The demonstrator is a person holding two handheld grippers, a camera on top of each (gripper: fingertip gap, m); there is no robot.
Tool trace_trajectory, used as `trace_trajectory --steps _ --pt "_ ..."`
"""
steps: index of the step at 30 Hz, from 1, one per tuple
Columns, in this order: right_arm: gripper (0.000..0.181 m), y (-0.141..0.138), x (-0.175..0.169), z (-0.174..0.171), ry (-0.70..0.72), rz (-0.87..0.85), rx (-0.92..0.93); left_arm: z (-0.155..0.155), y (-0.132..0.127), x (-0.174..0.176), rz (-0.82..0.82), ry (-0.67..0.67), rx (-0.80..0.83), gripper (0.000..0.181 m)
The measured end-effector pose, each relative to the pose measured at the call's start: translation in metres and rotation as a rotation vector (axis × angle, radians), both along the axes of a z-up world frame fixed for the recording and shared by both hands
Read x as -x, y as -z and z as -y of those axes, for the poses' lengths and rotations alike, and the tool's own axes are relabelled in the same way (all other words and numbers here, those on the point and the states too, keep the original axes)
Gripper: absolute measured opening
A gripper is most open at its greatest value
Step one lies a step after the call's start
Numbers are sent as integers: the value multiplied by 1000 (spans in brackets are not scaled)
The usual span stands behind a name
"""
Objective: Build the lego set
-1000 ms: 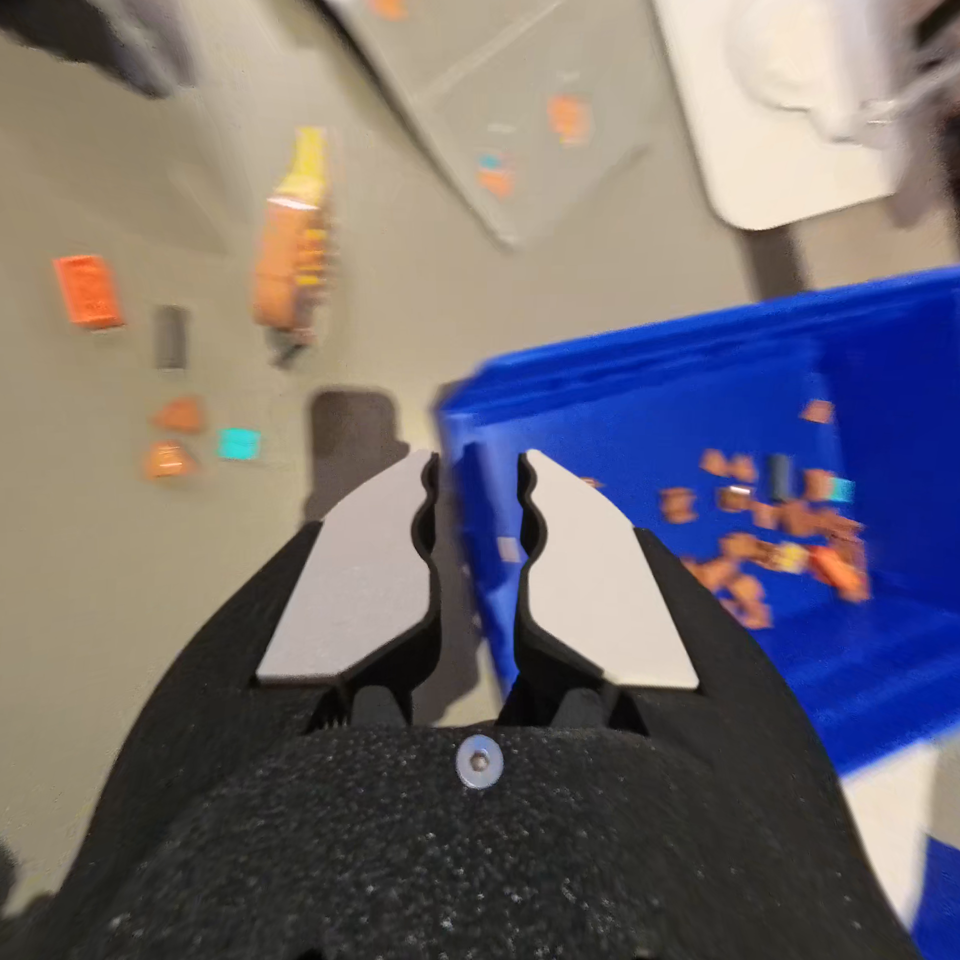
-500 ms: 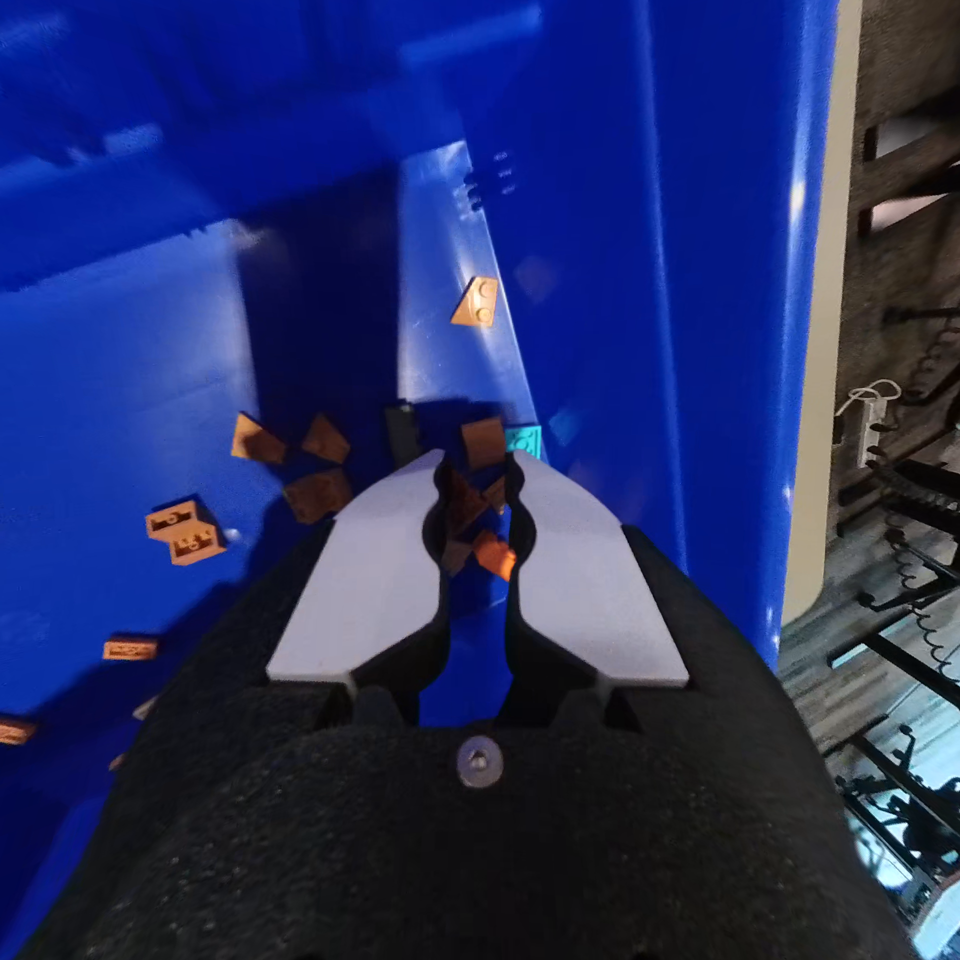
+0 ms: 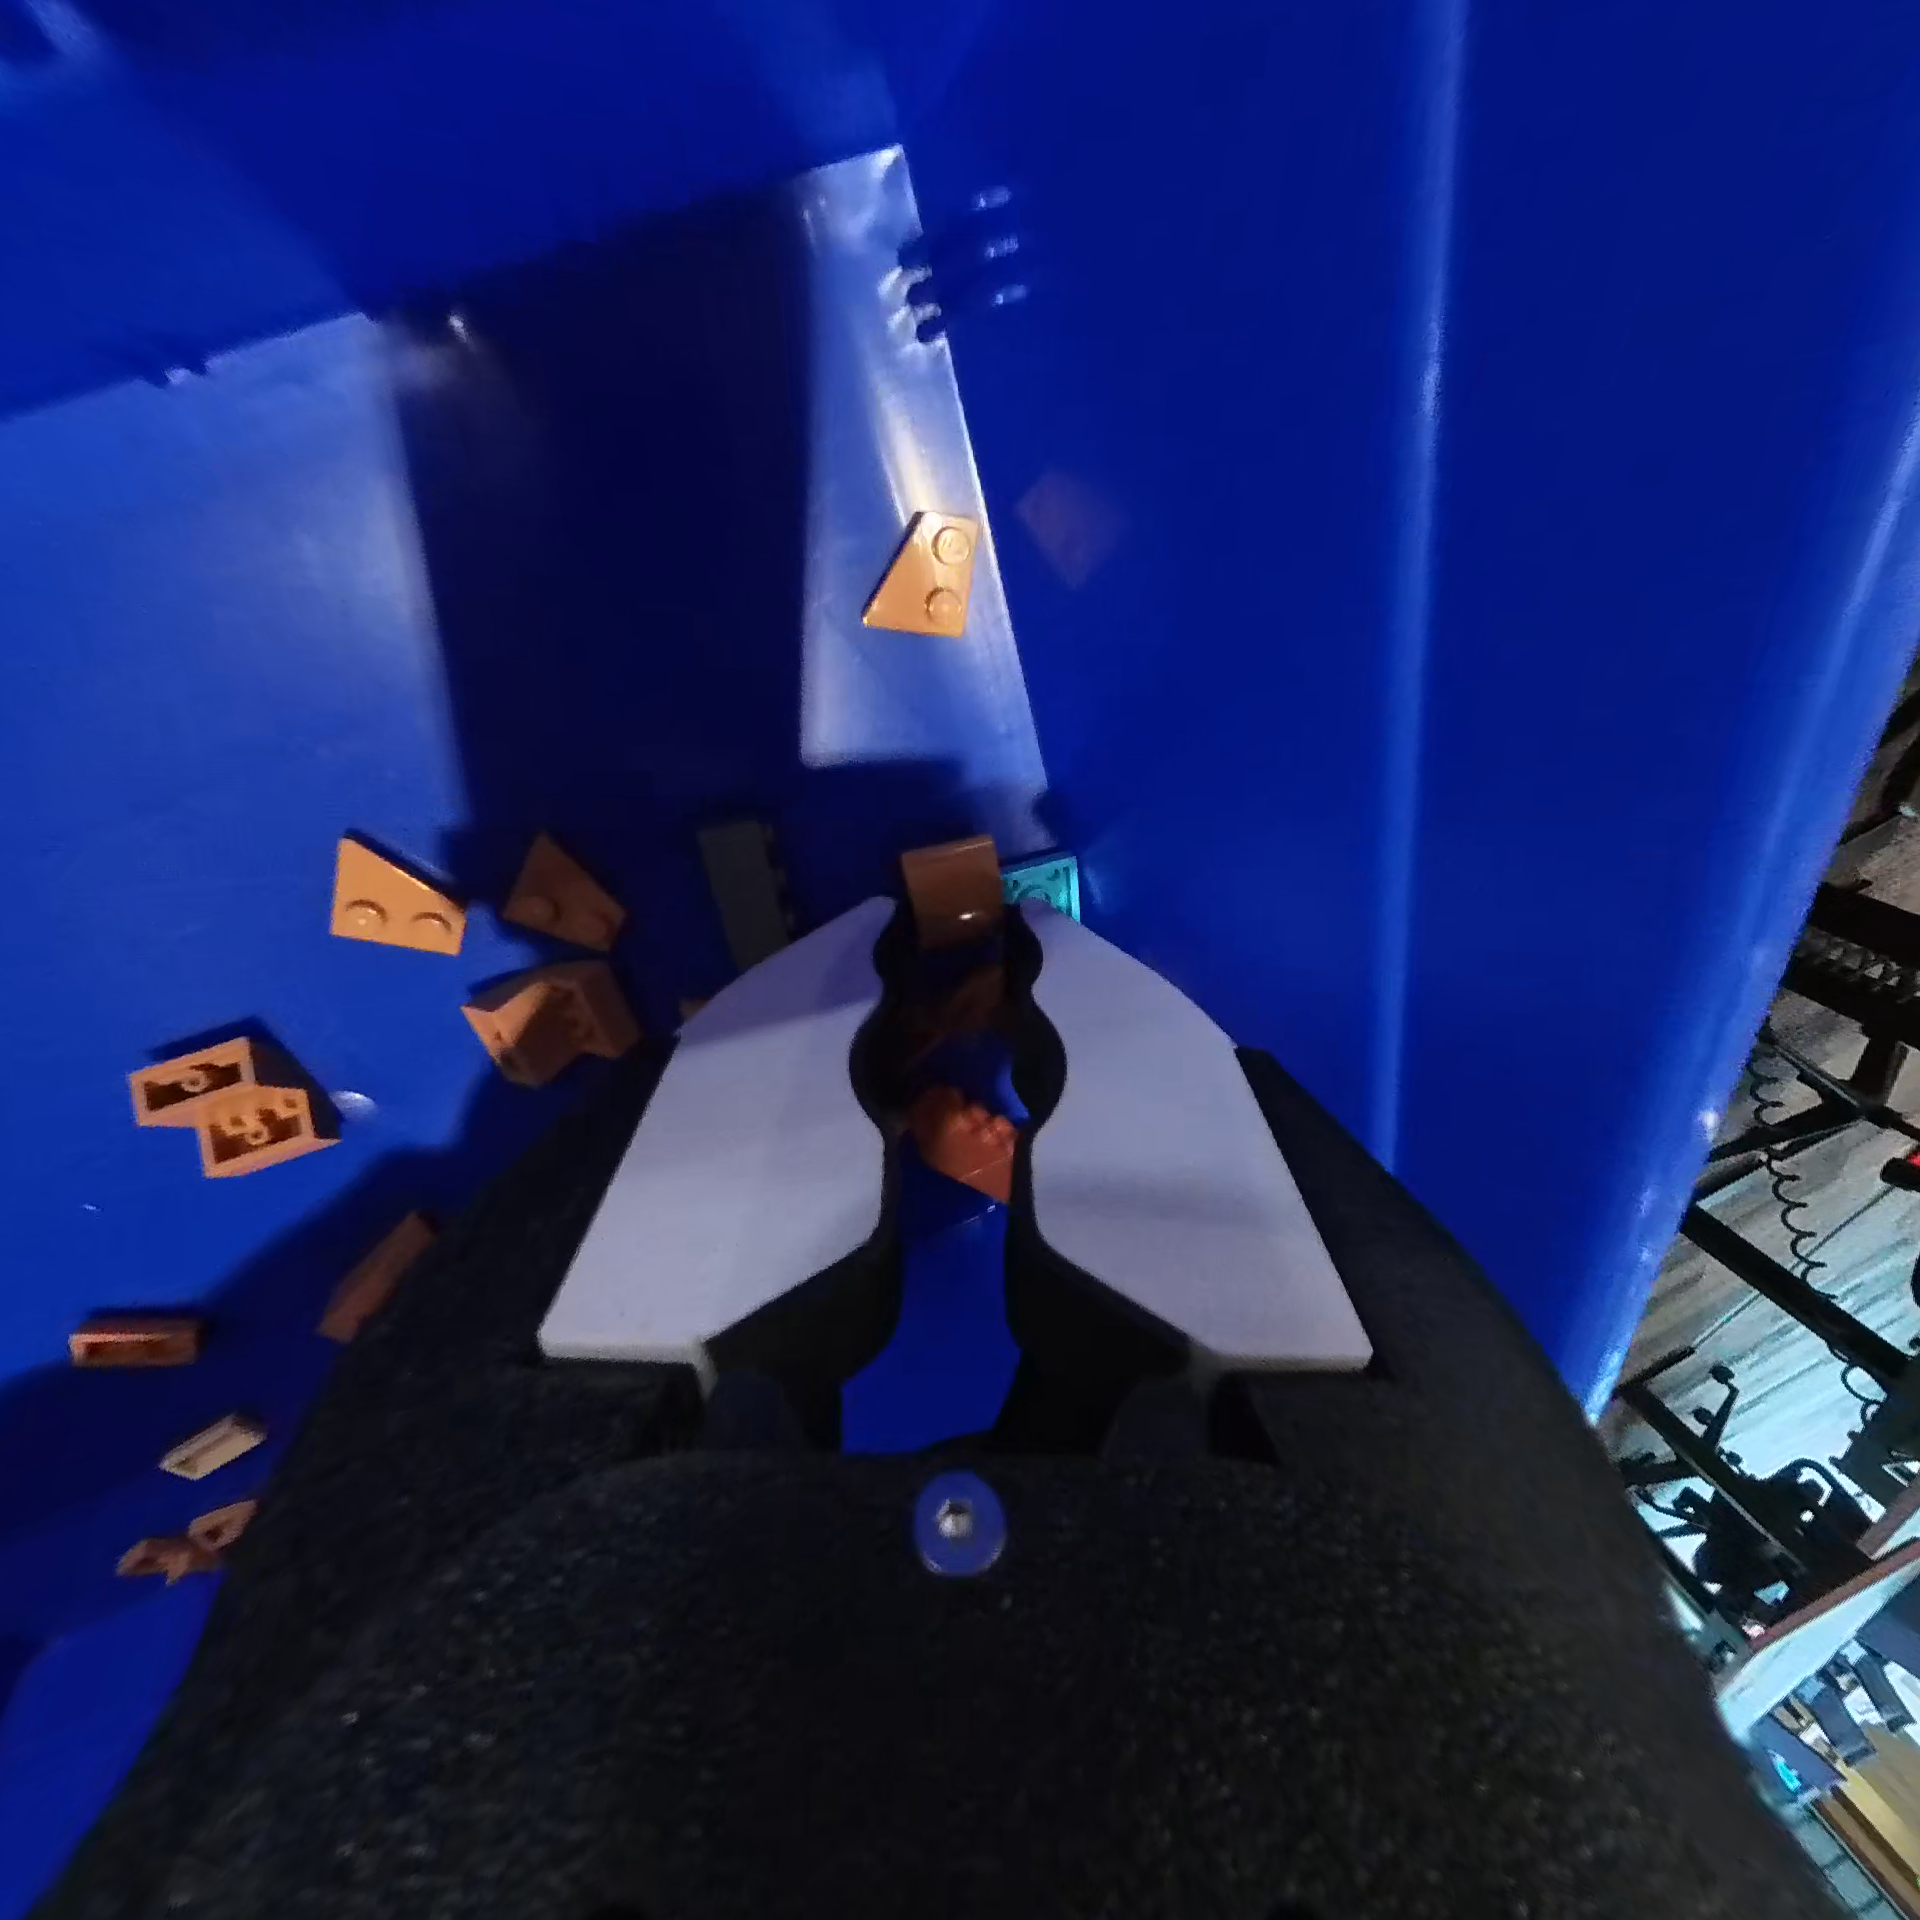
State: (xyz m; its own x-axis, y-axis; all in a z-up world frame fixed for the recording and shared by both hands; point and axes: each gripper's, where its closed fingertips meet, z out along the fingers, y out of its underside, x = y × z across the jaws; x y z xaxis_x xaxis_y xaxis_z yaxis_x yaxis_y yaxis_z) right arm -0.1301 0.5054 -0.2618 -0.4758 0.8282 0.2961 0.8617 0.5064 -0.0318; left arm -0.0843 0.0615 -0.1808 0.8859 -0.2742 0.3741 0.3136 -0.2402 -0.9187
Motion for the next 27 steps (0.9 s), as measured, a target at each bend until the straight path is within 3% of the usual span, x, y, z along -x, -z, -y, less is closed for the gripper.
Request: trace_trajectory --steps 4,9,13,17,19,23,27 --pt "17 -7 -3 1 -5 -12 -10 0 0 0 1 0 0 12" --pt "17 -42 -13 29 1 -123 70 0 0 0 -1 0 1 12" --pt "17 -98 -36 115 -44 -343 367 0 0 -1 -7 -2 1 12" --pt "17 -157 -87 227 -197 -574 748 0 1 -3 -26 0 8 12" --pt "17 -172 -114 270 -247 -656 900 0 2 -4 -36 0 10 12" --pt "17 -159 -150 313 -254 -720 1003 0 2 -5 -47 -3 10 12" --pt "17 -113 -164 320 -164 -655 939 1 3 -8 -55 11 21 12"
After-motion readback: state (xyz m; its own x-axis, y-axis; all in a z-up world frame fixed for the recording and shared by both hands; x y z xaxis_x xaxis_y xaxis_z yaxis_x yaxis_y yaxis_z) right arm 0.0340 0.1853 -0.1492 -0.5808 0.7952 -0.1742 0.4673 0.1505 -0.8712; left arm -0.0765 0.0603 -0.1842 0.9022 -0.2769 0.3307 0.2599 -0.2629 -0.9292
